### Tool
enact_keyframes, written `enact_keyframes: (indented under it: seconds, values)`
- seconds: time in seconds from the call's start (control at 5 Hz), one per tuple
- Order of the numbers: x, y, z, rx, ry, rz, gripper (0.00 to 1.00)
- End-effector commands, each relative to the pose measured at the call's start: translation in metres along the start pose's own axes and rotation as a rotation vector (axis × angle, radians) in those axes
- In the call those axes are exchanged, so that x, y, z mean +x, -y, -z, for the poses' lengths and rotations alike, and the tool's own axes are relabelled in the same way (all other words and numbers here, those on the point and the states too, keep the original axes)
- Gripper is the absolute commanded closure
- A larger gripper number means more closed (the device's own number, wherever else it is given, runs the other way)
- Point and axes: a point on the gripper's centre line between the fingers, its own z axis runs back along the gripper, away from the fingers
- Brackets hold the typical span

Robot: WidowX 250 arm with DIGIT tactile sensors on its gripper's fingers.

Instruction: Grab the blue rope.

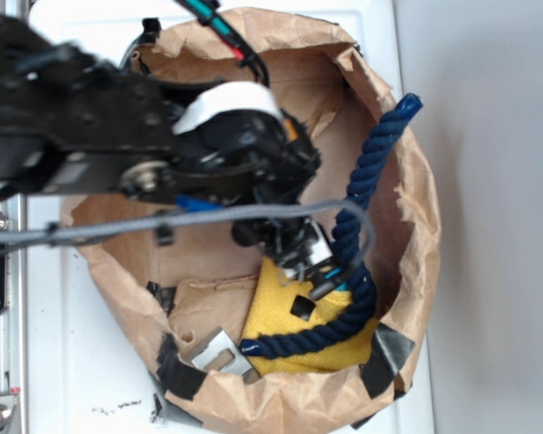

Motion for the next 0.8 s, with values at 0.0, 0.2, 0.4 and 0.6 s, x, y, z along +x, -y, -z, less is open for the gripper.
enact_keyframes:
  seconds: [0.0,0.2,0.4,0.6]
  values:
    - [0.032,0.016,-0.002,-0.031,0.072,-0.036,0.0]
    - [0.034,0.018,0.013,-0.021,0.099,-0.034,0.0]
    - [0.041,0.02,0.026,0.009,0.137,-0.026,0.0]
    - [0.042,0.019,0.034,0.025,0.102,-0.05,1.0]
